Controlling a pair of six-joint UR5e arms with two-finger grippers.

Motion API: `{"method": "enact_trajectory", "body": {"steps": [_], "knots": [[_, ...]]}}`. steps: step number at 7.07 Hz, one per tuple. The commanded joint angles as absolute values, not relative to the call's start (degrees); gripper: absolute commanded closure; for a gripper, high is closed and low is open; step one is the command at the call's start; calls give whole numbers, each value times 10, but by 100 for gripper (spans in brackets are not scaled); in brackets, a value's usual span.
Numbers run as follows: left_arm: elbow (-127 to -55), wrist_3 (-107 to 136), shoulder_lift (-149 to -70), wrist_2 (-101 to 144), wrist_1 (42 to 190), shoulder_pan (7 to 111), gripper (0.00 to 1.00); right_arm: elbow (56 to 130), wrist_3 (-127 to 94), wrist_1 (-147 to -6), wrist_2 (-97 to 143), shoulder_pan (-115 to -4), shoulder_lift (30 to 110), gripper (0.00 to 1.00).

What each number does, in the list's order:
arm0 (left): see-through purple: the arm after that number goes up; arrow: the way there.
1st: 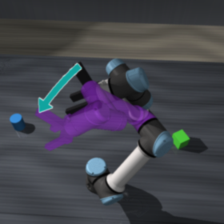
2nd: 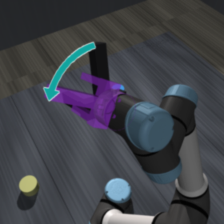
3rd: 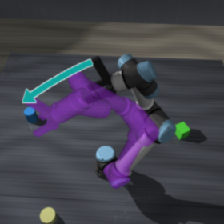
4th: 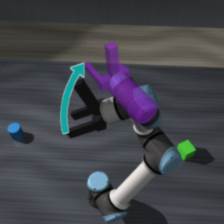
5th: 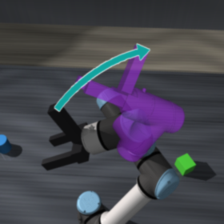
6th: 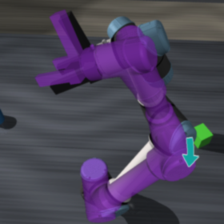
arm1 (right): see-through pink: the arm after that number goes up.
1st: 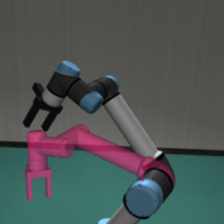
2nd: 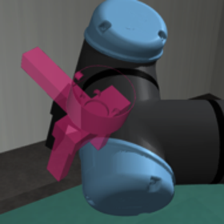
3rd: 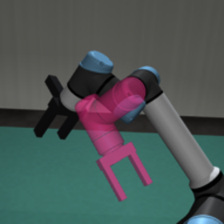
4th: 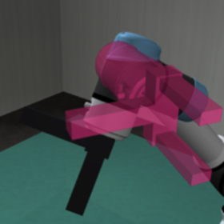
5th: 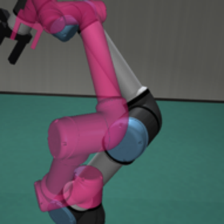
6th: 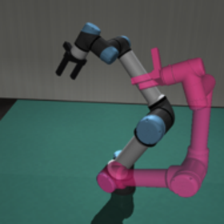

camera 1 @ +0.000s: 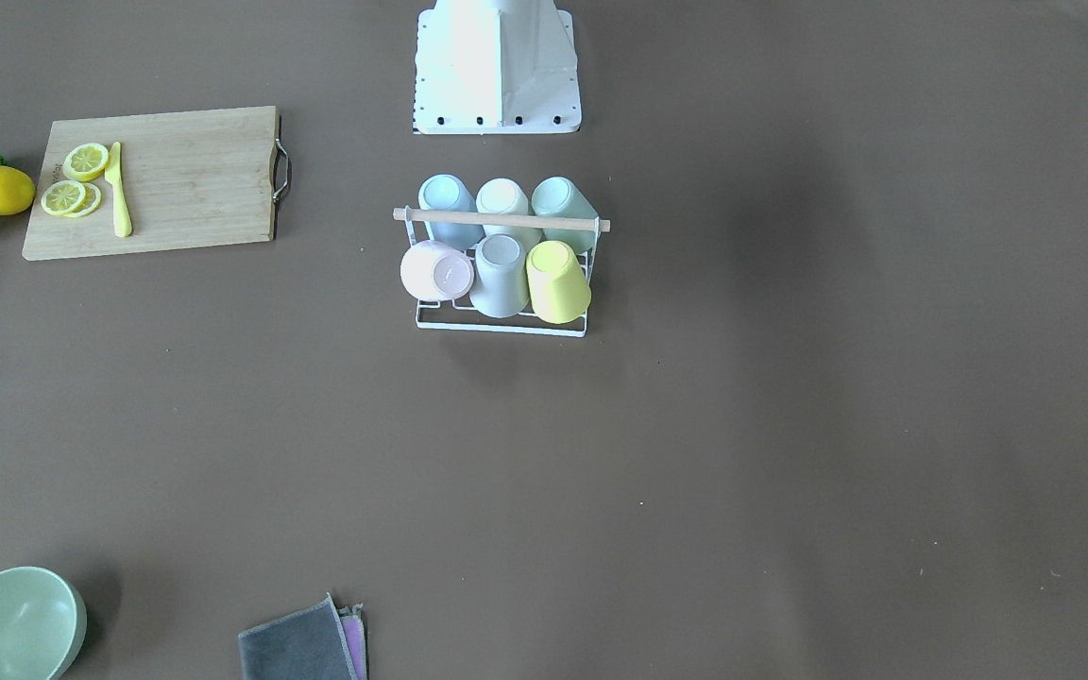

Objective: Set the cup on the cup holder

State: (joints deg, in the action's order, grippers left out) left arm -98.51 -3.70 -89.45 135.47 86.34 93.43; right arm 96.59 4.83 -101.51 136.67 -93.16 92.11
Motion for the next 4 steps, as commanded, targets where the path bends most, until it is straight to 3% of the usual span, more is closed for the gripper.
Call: {"method": "enact_trajectory", "body": {"steps": [1, 4], "knots": [[-993, -121, -883, 1333, 863, 933, 2, 966, 48, -1015, 1367, -932, 921, 0], [-998, -116, -886, 1339, 858, 927, 2, 966, 48, -1015, 1368, -932, 923, 0]]}}
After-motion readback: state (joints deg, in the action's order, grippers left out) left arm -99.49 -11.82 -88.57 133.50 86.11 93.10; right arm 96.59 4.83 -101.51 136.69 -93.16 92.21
